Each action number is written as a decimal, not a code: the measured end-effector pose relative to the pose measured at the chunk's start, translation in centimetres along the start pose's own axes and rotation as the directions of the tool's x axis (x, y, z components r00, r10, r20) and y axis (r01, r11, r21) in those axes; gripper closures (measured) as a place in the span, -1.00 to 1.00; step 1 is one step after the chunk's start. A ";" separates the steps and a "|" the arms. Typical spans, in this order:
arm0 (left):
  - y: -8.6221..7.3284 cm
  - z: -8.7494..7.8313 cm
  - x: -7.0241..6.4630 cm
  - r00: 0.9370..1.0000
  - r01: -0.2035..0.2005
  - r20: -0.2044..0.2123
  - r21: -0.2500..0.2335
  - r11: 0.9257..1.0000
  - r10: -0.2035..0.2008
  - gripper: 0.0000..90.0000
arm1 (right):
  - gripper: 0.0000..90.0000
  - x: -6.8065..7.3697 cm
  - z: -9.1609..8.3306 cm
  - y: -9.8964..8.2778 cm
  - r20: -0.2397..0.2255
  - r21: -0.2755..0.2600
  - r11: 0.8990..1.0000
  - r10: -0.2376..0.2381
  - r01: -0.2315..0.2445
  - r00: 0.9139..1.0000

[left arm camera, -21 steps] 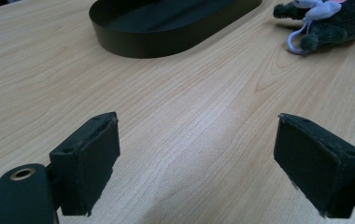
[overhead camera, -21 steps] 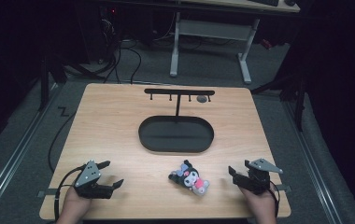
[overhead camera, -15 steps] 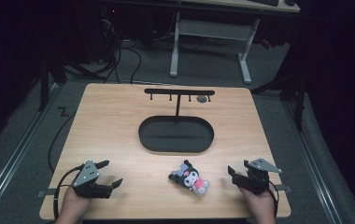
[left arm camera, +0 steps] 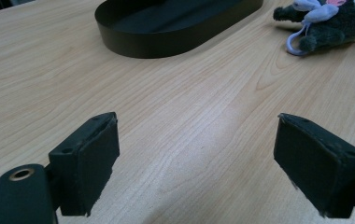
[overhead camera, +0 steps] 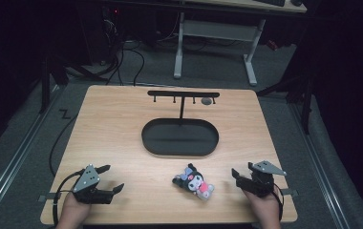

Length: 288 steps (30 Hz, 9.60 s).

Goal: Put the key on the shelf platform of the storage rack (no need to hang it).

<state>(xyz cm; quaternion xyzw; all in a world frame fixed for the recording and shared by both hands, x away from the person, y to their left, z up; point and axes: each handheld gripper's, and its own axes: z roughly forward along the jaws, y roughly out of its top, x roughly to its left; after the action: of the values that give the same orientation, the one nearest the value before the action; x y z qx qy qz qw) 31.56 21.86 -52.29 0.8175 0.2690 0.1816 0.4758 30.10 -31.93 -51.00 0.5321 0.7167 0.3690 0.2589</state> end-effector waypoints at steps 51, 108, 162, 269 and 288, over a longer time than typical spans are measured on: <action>-0.2 0.0 0.0 1.000 -0.017 -0.001 0.010 1.000 0.017 -0.67 | -0.63 2.7 1.3 1.8 0.022 0.249 0.967 -0.049 0.042 0.999; -0.3 -0.1 0.2 1.000 -0.008 0.006 -0.003 1.000 0.008 -0.66 | -0.53 2.3 1.4 7.4 -0.115 0.708 0.657 -0.256 0.260 0.960; -0.2 0.0 0.2 1.000 -0.018 0.022 -0.001 1.000 0.018 -0.66 | -0.63 13.9 3.2 5.7 -0.376 0.591 0.647 -0.308 0.482 0.874; -0.2 0.1 0.3 0.999 -0.022 0.023 0.001 1.000 0.022 -0.66 | 0.05 9.3 8.8 17.1 -0.214 0.549 0.789 -0.187 0.276 0.959; -0.2 0.2 0.4 0.999 -0.027 0.036 0.008 1.000 0.026 -0.66 | 0.05 9.6 13.2 18.5 -0.180 0.565 0.791 -0.159 0.234 0.971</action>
<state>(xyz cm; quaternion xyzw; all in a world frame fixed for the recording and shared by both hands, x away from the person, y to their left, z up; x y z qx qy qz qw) 31.87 22.05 -52.54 0.8261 0.2502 0.1719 0.4747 47.86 -16.42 -43.73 0.4845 0.8610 0.1349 0.0762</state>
